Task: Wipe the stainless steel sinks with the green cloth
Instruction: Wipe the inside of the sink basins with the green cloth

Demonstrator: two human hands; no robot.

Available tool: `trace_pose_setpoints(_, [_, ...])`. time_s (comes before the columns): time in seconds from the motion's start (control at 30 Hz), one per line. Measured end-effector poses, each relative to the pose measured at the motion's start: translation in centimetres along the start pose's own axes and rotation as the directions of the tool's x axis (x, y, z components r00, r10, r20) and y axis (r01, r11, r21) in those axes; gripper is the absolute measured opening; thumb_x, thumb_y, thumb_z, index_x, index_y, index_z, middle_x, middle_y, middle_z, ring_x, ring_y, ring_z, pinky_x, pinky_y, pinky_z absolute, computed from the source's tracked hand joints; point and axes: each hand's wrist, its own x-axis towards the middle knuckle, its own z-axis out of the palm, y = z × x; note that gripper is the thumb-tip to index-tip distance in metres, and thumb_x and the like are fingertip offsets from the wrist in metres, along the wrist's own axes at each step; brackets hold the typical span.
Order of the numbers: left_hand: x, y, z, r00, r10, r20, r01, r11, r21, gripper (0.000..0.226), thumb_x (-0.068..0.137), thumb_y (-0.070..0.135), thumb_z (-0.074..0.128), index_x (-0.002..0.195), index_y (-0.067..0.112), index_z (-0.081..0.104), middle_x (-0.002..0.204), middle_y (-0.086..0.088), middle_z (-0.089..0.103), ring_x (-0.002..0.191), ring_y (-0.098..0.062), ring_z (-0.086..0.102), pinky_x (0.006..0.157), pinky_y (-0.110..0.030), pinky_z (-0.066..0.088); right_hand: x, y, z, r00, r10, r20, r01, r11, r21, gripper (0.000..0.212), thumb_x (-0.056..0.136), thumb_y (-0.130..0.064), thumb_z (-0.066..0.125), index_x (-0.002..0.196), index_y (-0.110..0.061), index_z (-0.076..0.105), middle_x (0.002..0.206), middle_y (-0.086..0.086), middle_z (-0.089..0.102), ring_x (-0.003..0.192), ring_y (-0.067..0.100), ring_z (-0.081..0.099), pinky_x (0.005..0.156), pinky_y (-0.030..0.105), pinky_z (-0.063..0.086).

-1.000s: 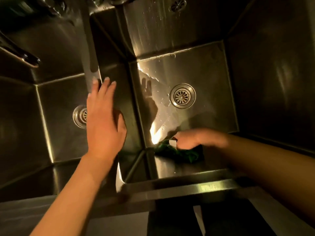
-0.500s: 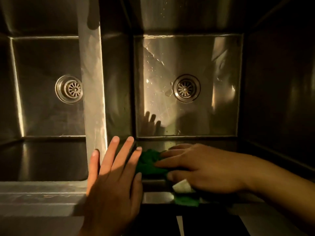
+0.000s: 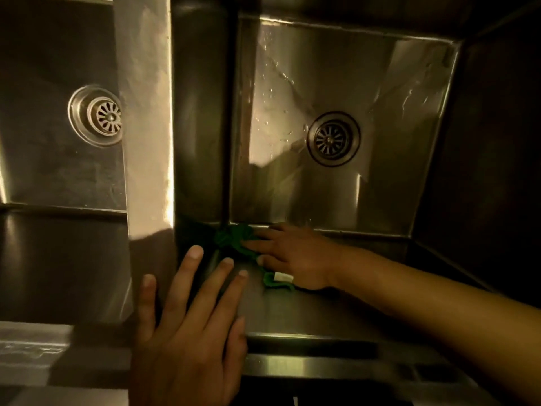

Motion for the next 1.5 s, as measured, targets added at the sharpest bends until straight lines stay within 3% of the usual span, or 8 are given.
trace_pose_setpoints(0.23, [1.1,3.3,-0.8,0.993,-0.098,0.064,0.105,0.989,-0.109,0.041,0.090,0.036,0.049,0.114,0.022,0.079,0.137,-0.001,0.067,0.146,-0.030,0.046,0.123,-0.065,-0.005,-2.7,5.5,1.6,0.972,0.219,0.090,-0.222,0.975,0.028,0.051,0.109,-0.044,0.027,0.159,-0.041,0.024,0.167,-0.003,0.022,0.145,0.031,0.030,0.118,0.043,0.030])
trace_pose_setpoints(0.37, [1.0,5.5,-1.0,0.978,0.018,0.207,0.031,0.973,-0.230,0.046,0.086,0.042,0.050,0.115,0.022,0.079,0.129,-0.003,0.073,0.136,-0.033,0.055,0.118,-0.056,0.025,-8.0,8.7,2.3,0.900,0.419,0.123,-0.420,0.907,-0.021,0.050,0.109,-0.043,0.030,0.158,-0.042,0.024,0.168,-0.003,0.020,0.151,0.028,0.025,0.120,0.044,0.028])
trace_pose_setpoints(0.57, [2.5,6.7,-0.9,0.907,0.012,0.422,0.084,0.974,-0.210,0.057,0.091,0.054,0.040,0.115,0.019,0.079,0.119,-0.005,0.076,0.114,-0.029,0.071,0.099,-0.063,0.050,-16.9,10.0,1.9,0.764,0.627,0.154,-0.626,0.777,-0.058,0.049,0.107,-0.049,0.026,0.156,-0.050,0.023,0.167,-0.011,0.019,0.149,0.027,0.025,0.116,0.046,0.033])
trace_pose_setpoints(0.77, [4.3,8.2,-0.9,0.866,0.026,0.500,0.086,0.976,-0.200,0.055,0.096,0.050,0.036,0.112,0.019,0.079,0.111,-0.005,0.077,0.098,-0.026,0.074,0.080,-0.047,0.058,-18.9,4.8,0.5,0.842,0.533,0.081,-0.536,0.844,0.017,0.050,0.104,-0.052,0.029,0.154,-0.055,0.025,0.164,-0.017,0.025,0.142,0.016,0.029,0.110,0.034,0.032])
trace_pose_setpoints(0.87, [5.0,8.2,-0.9,0.868,-0.039,0.496,0.150,0.971,-0.185,0.046,0.095,0.042,0.038,0.100,0.021,0.078,0.100,-0.001,0.077,0.086,-0.023,0.073,0.073,-0.041,0.057,-16.6,1.9,-0.2,0.907,0.419,0.049,-0.421,0.905,0.057,0.052,0.103,-0.054,0.026,0.155,-0.053,0.020,0.163,-0.017,0.024,0.140,0.016,0.031,0.104,0.042,0.035])
trace_pose_setpoints(0.97, [5.1,8.5,-0.9,0.853,-0.081,0.515,0.188,0.969,-0.158,0.043,0.095,0.043,0.036,0.087,0.023,0.073,0.088,0.001,0.073,0.080,-0.023,0.070,0.072,-0.039,0.054,-13.1,0.4,-0.1,0.949,0.315,0.011,-0.315,0.947,0.067,0.054,0.102,-0.052,0.025,0.155,-0.050,0.021,0.163,-0.014,0.026,0.137,0.022,0.034,0.099,0.045,0.035])
trace_pose_setpoints(1.2, [5.1,8.9,-0.6,0.857,-0.118,0.502,0.211,0.968,-0.134,0.043,0.094,0.046,0.035,0.088,0.026,0.073,0.085,0.004,0.071,0.080,-0.022,0.068,0.079,-0.044,0.055,-2.8,3.1,1.0,0.972,0.227,0.058,-0.224,0.973,-0.060,0.050,0.109,-0.040,0.028,0.159,-0.037,0.027,0.166,0.002,0.026,0.139,0.034,0.037,0.113,0.044,0.034])
trace_pose_setpoints(1.5, [4.8,9.0,-0.4,0.898,-0.116,0.423,0.200,0.967,-0.160,0.039,0.094,0.044,0.036,0.080,0.026,0.067,0.076,0.006,0.065,0.071,-0.020,0.064,0.068,-0.038,0.052,-6.4,13.0,3.5,0.897,0.430,0.105,-0.432,0.902,-0.010,0.047,0.110,-0.036,0.033,0.157,-0.032,0.034,0.162,0.007,0.030,0.140,0.034,0.039,0.115,0.042,0.034])
